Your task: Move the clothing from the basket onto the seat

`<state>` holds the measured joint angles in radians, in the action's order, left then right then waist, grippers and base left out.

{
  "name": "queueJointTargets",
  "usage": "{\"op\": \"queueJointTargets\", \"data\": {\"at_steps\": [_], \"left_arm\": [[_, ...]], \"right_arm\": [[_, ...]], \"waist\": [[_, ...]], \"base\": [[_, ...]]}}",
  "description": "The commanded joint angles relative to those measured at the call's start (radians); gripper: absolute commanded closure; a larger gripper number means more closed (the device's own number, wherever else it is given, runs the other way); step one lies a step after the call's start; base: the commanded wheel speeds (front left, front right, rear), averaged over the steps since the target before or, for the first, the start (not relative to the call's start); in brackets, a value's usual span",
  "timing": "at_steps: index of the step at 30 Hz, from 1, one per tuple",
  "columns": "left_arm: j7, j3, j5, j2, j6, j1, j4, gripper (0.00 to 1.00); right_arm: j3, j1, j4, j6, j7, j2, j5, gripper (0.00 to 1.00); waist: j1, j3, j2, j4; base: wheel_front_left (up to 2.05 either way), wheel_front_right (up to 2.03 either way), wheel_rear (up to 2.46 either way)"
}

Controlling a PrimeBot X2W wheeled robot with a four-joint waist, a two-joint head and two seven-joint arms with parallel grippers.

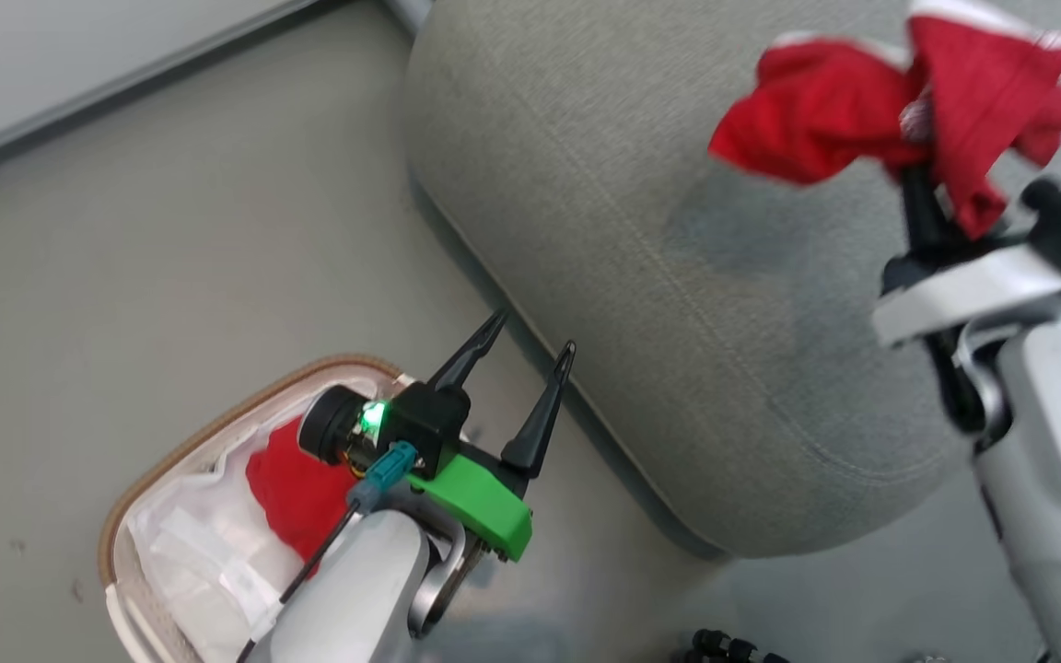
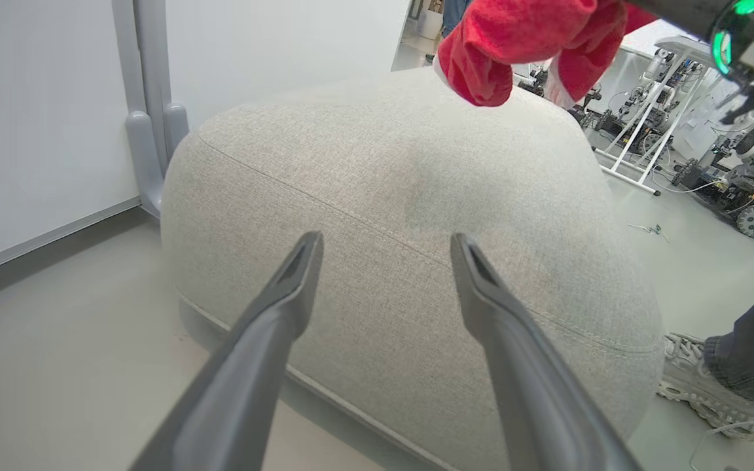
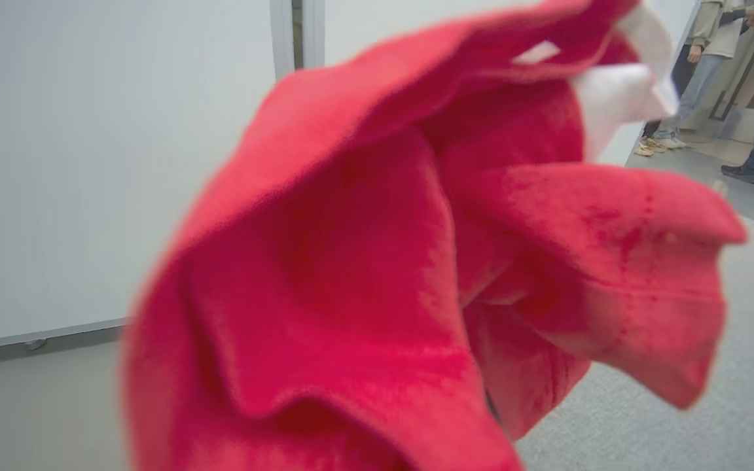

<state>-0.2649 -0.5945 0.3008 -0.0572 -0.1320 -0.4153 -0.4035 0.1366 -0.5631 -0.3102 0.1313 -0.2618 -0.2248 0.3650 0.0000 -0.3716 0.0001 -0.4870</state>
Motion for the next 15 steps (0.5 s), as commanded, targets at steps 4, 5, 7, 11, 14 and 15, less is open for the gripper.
{"op": "queueJointTargets", "data": {"at_steps": [4,5,7,11,14,15], "left_arm": [[0.001,-0.011,-0.019,-0.014,0.002,-0.062,0.002,0.00],[0.001,-0.010,-0.023,-0.015,0.002,-0.070,0.004,0.00],[0.001,-0.010,-0.029,-0.015,0.002,-0.085,0.007,0.00],[0.001,-0.012,-0.037,-0.010,0.002,-0.111,0.016,0.00],[0.001,-0.012,-0.042,-0.005,0.002,-0.122,0.025,0.00],[0.001,-0.010,-0.042,-0.004,0.002,-0.123,0.026,0.00]], "right_arm": [[-0.042,-0.134,-0.051,-0.001,-0.004,-0.047,-0.045,1.00],[-0.047,-0.159,-0.065,-0.001,-0.005,-0.056,-0.055,1.00],[-0.065,-0.211,-0.100,-0.001,-0.005,-0.073,-0.064,1.00],[-0.110,-0.293,-0.190,-0.001,-0.005,-0.101,-0.087,1.00],[-0.155,-0.339,-0.258,-0.001,-0.005,-0.116,-0.093,1.00],[-0.166,-0.346,-0.275,-0.001,-0.005,-0.118,-0.096,1.00]], "waist": [[0.0000,-0.187,-0.0001,0.163],[0.0000,-0.201,-0.0001,0.174],[0.0000,-0.231,-0.0001,0.201],[0.0000,-0.280,-0.0001,0.251],[0.0000,-0.306,-0.0001,0.283],[0.0000,-0.311,-0.0001,0.290]], "base": [[0.00,0.00,0.00],[0.00,0.00,0.00],[0.00,0.00,0.00],[0.00,0.00,0.00],[0.00,0.00,0.00],[0.00,0.00,0.00]]}}
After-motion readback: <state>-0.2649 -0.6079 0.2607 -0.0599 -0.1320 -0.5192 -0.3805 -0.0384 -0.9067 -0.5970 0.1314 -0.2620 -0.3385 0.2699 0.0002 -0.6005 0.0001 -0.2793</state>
